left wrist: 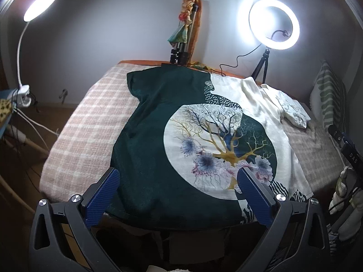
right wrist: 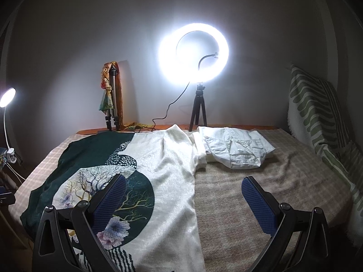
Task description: Fold small clothes
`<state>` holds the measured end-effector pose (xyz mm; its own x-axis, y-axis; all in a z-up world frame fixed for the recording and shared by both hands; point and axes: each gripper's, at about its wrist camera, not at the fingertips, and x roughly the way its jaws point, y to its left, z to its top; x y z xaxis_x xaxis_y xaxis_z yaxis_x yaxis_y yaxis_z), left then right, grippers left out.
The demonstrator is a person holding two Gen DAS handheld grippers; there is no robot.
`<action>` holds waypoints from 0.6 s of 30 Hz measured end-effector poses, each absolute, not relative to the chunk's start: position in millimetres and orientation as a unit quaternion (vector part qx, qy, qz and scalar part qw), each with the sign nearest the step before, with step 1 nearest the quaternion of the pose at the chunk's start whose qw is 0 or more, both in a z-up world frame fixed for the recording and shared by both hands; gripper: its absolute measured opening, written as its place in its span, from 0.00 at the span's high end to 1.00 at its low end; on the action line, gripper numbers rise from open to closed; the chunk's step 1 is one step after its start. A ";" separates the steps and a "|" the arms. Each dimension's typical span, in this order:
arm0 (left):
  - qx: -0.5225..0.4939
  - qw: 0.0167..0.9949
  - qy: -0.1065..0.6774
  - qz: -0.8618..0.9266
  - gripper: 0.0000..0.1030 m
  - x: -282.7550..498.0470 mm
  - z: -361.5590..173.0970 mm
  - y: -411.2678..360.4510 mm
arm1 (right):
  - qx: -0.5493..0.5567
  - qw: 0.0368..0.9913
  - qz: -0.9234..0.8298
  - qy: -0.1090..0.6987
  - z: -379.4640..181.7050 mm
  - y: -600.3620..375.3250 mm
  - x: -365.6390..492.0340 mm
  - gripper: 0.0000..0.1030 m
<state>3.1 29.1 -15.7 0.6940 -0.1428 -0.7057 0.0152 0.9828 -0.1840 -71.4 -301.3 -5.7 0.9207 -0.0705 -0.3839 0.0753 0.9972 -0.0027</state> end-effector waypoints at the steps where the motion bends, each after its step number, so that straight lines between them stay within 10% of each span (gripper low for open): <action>1: -0.085 0.915 0.392 -0.043 0.02 4.3 -17.0 33.5 | 0.009 0.980 -0.030 0.198 -4.9 -299.9 -69.5 0.00; 18: -0.164 0.870 0.465 -0.018 0.41 19.7 -65.3 135.1 | 0.036 0.959 0.109 0.260 20.8 -236.9 3.0 0.12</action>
